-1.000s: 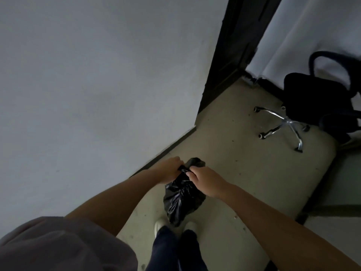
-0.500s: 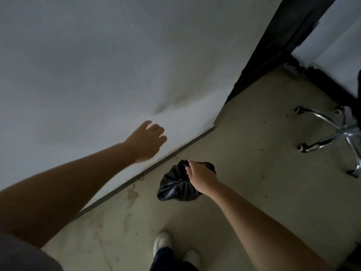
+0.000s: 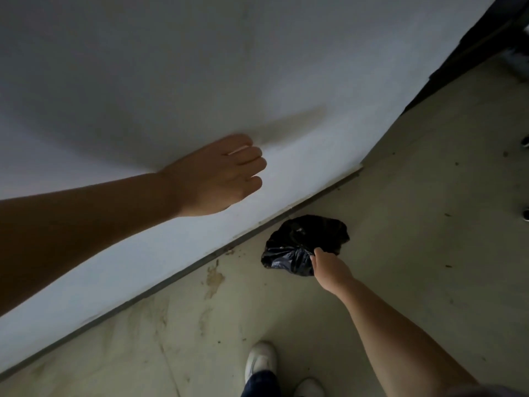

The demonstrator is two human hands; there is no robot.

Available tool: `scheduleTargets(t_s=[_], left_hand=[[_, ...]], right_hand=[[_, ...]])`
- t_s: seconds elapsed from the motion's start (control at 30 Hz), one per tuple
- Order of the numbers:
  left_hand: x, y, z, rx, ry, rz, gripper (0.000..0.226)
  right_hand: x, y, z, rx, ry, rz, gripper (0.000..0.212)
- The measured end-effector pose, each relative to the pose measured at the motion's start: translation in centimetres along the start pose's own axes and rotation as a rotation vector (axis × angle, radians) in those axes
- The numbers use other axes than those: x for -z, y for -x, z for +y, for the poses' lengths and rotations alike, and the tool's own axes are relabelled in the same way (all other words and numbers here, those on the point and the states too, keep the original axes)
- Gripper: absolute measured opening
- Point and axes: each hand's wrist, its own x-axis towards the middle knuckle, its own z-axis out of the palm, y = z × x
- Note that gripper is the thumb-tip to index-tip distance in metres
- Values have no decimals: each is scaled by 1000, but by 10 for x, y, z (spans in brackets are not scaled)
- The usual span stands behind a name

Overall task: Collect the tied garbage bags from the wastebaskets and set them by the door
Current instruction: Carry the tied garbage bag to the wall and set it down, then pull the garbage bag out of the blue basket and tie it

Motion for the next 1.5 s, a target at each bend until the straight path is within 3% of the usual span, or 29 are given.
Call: scheduleTargets(t_s=[0.23,0.37,0.53,0.63,0.77,0.97,1.13,1.5], left_hand=[[15,-3,2,58,93,-63,31],[65,-16,0,166,234,-371,28],[137,2,0,449,685,-608,38],[177,36,-1,588,828,-610,37],[209,79,7,873,983,-471,34],[245,163,69,1178,1044,-480,35],[285,235,158,1449,1081,-474,32],[382,391,359,2083,1143,-393,34]], right_hand=[[47,19,-6,15,-31,47,33],[124,57,-29,57,45,-8,47],[230,138,-81,157,229,-189,25],[269,191,-120,227,324,-214,26],[293,235,-155,346,352,-104,21],[278,287,-181,497,473,-34,26],[244,328,-218,645,632,-52,33],[95,472,-360,1062,966,-183,36]])
